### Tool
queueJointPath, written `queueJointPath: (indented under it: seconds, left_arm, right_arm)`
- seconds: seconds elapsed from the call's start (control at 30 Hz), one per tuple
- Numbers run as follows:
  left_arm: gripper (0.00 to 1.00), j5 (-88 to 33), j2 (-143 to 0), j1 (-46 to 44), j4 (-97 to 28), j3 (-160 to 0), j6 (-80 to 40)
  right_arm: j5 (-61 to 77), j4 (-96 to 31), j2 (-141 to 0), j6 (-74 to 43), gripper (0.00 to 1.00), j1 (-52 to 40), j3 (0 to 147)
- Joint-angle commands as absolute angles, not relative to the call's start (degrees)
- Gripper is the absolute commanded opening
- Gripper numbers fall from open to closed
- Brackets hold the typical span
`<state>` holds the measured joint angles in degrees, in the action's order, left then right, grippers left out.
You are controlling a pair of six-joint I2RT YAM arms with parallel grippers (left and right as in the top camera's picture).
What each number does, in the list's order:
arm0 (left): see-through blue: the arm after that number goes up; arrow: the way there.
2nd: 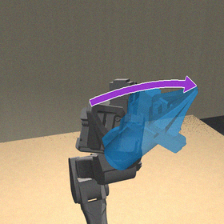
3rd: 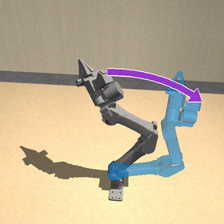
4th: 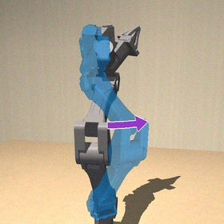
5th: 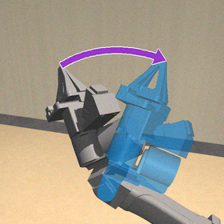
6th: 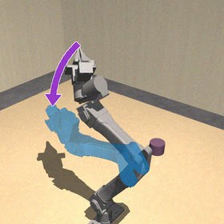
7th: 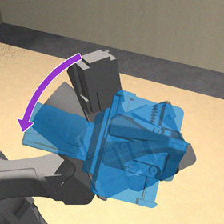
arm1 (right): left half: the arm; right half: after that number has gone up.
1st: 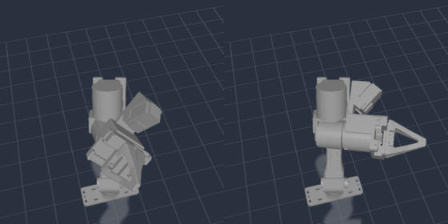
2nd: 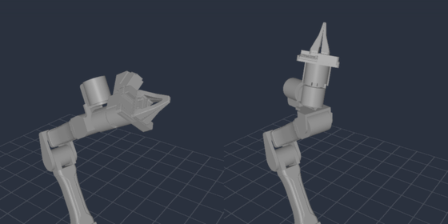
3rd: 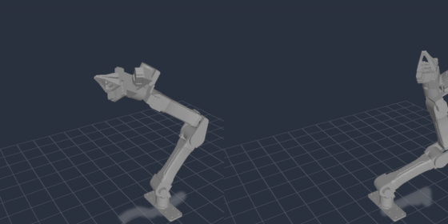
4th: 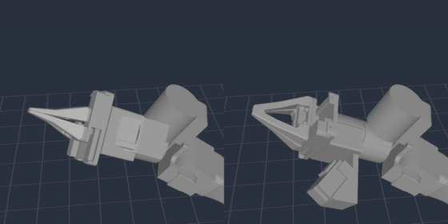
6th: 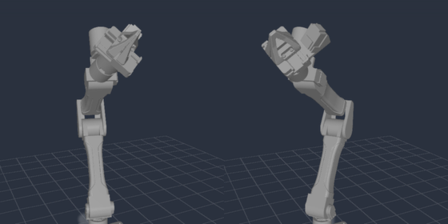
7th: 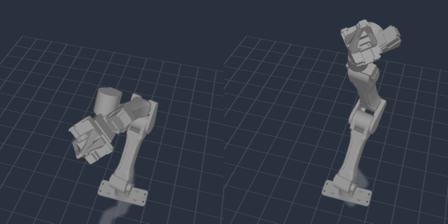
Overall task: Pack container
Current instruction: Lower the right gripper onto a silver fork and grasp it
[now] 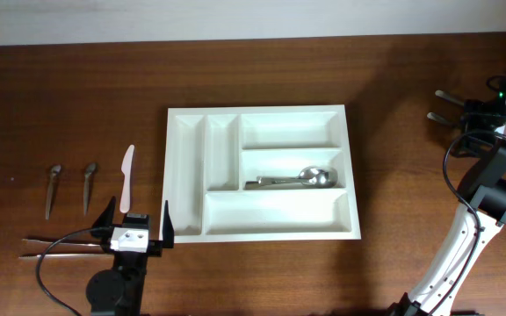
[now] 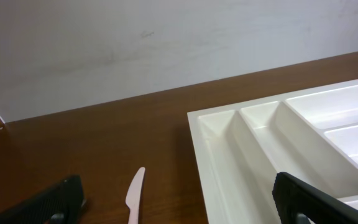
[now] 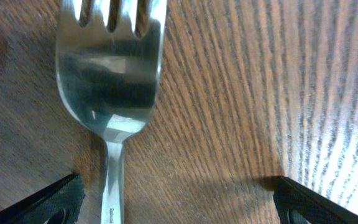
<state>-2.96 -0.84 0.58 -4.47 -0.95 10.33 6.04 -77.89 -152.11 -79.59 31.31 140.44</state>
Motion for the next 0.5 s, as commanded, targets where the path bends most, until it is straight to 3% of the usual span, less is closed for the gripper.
queueJointPath:
  seconds: [0.0,0.37,0.47]
  left_arm:
    - [0.99,-2.6,-0.4,0.9,-4.3,-0.5,11.3]
    - [0.99,-2.6,-0.4,0.9,-4.3,-0.5,11.2]
    - [0.99,-2.6,-0.4,0.9,-4.3,-0.5,11.2]
  right_arm:
    - [5.1,-77.9,-153.2,-80.5,0.99,31.2,139.8]
    - [2.0,-79.0,-153.2,-80.5,0.99,31.3,139.8]
    - [1.9,-79.0,-153.2,-80.5,0.90,31.2,139.7]
